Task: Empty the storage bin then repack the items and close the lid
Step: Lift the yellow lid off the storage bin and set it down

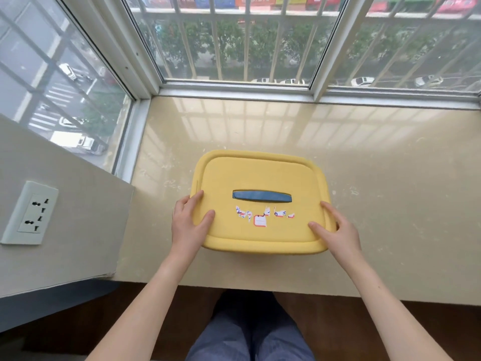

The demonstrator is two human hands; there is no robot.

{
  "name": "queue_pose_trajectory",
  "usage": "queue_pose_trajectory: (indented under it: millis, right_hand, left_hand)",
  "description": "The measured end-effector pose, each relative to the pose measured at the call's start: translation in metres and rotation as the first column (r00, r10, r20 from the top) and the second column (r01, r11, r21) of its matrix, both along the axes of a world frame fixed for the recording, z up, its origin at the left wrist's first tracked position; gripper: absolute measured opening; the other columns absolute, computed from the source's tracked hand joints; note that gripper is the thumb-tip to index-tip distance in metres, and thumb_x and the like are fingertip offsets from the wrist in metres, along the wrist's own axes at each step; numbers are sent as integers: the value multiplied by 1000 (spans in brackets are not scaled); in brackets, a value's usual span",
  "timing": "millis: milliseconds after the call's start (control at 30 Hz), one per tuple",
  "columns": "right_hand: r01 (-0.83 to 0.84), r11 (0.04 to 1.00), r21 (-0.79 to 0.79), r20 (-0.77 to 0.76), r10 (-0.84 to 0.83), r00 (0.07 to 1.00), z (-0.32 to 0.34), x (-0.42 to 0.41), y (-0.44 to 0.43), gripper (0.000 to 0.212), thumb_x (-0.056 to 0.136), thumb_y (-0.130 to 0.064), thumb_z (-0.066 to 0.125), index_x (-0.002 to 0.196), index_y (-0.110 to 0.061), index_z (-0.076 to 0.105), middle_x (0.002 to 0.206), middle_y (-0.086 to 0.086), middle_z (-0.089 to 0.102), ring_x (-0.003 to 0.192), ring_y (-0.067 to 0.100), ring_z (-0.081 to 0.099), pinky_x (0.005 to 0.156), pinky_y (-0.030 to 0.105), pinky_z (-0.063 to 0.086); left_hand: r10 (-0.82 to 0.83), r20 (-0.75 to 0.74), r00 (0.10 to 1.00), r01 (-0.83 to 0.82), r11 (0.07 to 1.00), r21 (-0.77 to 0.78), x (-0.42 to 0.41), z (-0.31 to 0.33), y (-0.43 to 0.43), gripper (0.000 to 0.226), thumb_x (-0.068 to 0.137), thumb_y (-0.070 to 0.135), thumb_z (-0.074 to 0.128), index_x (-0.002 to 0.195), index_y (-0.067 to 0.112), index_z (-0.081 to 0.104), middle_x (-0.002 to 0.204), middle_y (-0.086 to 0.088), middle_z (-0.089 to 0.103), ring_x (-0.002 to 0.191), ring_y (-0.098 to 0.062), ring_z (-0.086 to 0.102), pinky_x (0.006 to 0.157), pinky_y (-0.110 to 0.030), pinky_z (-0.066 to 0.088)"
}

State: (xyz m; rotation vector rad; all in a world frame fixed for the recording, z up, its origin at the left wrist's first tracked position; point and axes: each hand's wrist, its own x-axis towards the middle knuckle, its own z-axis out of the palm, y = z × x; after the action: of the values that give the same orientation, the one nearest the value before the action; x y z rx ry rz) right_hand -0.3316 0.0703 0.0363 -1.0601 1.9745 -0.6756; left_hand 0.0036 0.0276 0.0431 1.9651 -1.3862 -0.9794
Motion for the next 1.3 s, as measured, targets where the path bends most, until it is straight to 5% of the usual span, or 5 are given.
queue_pose_trajectory:
  millis: [300, 533, 733, 967, 1300]
  right_hand:
    - [68, 974, -217, -180, -108, 978, 68, -4, 48, 68, 85, -39, 71, 146, -31, 43, 132, 2, 43, 127, 16, 31, 103, 29, 27]
    - [141, 970, -198, -347, -204, 916, 67, -34, 105, 70, 84, -39, 72, 146, -24, 43, 136, 13, 45, 124, 25, 33, 103, 35, 30]
    - [158, 972, -175, -401, -217, 890, 62, -90, 115, 73, 85, -45, 68, 149, -24, 39, 132, 11, 48, 117, 21, 33, 100, 39, 36]
    - [100, 976, -191, -409, -172, 896, 48, -205, 71, 73, 83, -48, 68, 147, -22, 43, 137, 14, 49, 122, 26, 33, 105, 44, 36]
    - [-70, 988, -139, -410, 7, 912, -8, -363, -68, 70, 85, -45, 68, 147, -24, 42, 140, 15, 45, 122, 24, 30, 105, 41, 33]
  left_hand:
    - [-167, -6, 986, 164, 974, -156, -22, 60, 4, 52, 88, 28, 69, 138, 28, 53, 133, -5, 45, 129, -19, 39, 107, -32, 33]
    - [-352, 85, 932, 362, 915, -181, -65, 55, 13, 53, 87, 24, 72, 137, 18, 56, 136, -16, 49, 130, -29, 39, 111, -42, 30]
    - [-415, 76, 907, 422, 886, -191, -125, 57, 3, 52, 86, 23, 73, 135, 18, 57, 133, -15, 50, 120, -30, 45, 103, -36, 33]
    - [-372, 88, 924, 382, 903, -195, -230, 41, -21, 56, 86, 25, 73, 138, 25, 54, 137, -10, 47, 111, -13, 37, 96, -19, 24]
    - [-284, 58, 957, 286, 958, -15, -356, -17, -104, 64, 85, 39, 70, 143, 41, 42, 147, -2, 37, 133, -16, 27, 108, -29, 22]
